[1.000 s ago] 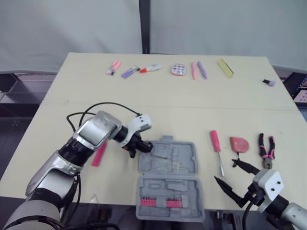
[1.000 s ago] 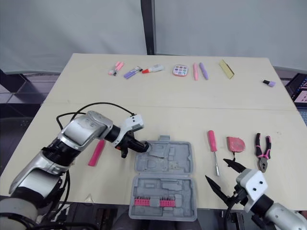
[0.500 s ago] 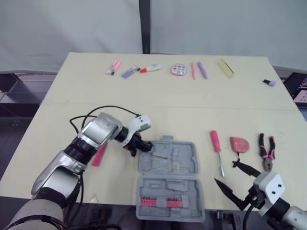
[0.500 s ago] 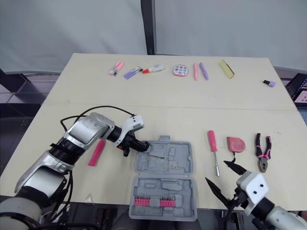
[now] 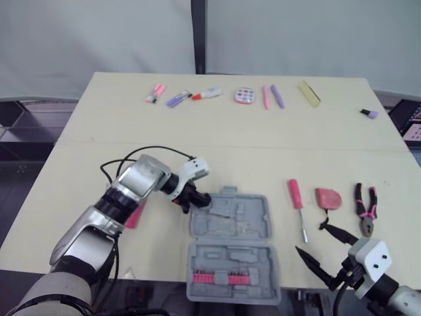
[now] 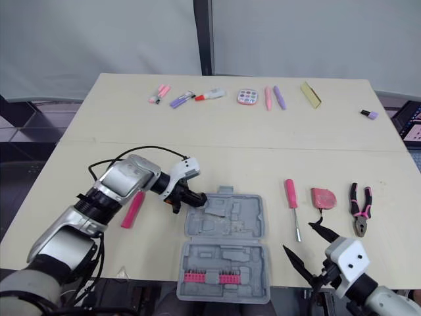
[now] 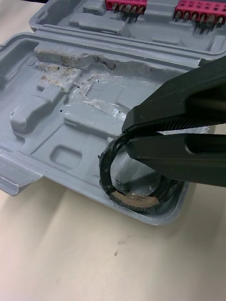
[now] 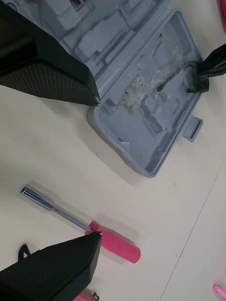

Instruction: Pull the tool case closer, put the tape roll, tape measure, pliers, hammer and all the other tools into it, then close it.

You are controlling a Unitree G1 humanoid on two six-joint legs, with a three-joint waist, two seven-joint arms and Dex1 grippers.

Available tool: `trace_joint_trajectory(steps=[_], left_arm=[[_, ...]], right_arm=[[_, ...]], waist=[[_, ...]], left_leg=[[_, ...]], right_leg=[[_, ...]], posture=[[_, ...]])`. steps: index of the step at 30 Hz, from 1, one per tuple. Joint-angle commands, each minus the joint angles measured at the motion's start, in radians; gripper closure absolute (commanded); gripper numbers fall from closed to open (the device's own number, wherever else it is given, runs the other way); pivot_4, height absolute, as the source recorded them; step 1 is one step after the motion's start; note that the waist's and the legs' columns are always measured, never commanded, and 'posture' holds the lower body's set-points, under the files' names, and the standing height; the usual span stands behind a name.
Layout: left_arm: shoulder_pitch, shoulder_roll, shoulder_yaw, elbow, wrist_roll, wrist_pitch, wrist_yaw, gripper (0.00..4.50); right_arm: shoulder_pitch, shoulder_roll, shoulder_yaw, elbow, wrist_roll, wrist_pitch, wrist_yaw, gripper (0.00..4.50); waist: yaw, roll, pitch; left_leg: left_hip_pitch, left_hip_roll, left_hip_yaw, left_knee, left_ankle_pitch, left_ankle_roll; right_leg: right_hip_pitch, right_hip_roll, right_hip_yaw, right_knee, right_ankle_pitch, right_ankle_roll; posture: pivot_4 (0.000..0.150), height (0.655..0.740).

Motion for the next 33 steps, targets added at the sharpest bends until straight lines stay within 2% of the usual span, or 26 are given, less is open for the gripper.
trace_joint_trajectory(steps=[1,11,14,18,26,33], left_arm=[[-0.016,-0.002,0.003,0.005,0.013,-0.013,-0.014,4.44],[-0.013,-0.006,0.006,0.000,0.017,-0.008,-0.023,4.44],[-0.023,-0.011,0.023,-0.010,0.000,0.020,-0.025,3.47],[-0.041,-0.002,0.034,-0.039,-0.015,0.073,-0.024,1.51],[-0.029,0.068,0.068,-0.171,-0.049,0.115,-0.032,1.51],[0.105,0.124,0.162,-0.219,-0.061,-0.112,-0.035,1.51]], right_arm=[[0.016,0.005,-0.020,-0.039,0.003,-0.025,-0.011,0.00],[0.008,0.001,-0.017,-0.029,0.002,-0.028,-0.008,0.00],[0.007,0.001,-0.014,-0.028,0.001,-0.030,-0.007,0.00],[0.006,0.002,-0.011,-0.024,0.000,-0.033,-0.007,0.00],[0.009,0.007,0.001,-0.017,-0.005,-0.046,-0.008,0.00],[0.011,0.010,0.005,-0.015,-0.008,-0.050,-0.008,0.00]], waist=[[0.000,0.000,0.000],[-0.001,0.000,0.000],[-0.001,0.000,0.000],[0.000,0.000,0.000],[-0.004,0.000,0.000],[-0.014,0.000,0.000]], left_leg=[[0.000,0.000,0.000,0.000,0.000,0.000],[0.000,0.000,0.000,0.000,0.000,0.000],[0.000,0.000,0.000,0.000,0.000,0.000],[0.000,0.000,0.000,0.000,0.000,0.000],[0.000,0.000,0.000,0.000,0.000,0.000],[0.001,0.001,0.000,-0.001,0.000,0.000]], right_leg=[[0.000,0.000,0.000,0.000,0.000,0.000],[0.000,0.000,0.000,0.000,0.000,0.000],[0.000,0.000,0.000,0.000,0.000,0.000],[0.000,0.000,0.000,0.000,0.000,0.000],[0.000,0.000,0.000,0.000,0.000,0.000],[0.000,0.000,0.000,0.001,0.000,0.000]], posture=[[0.150,0.7134],[0.150,0.7134],[0.150,0.7134],[0.150,0.7134],[0.150,0.7134],[0.150,0.7134]])
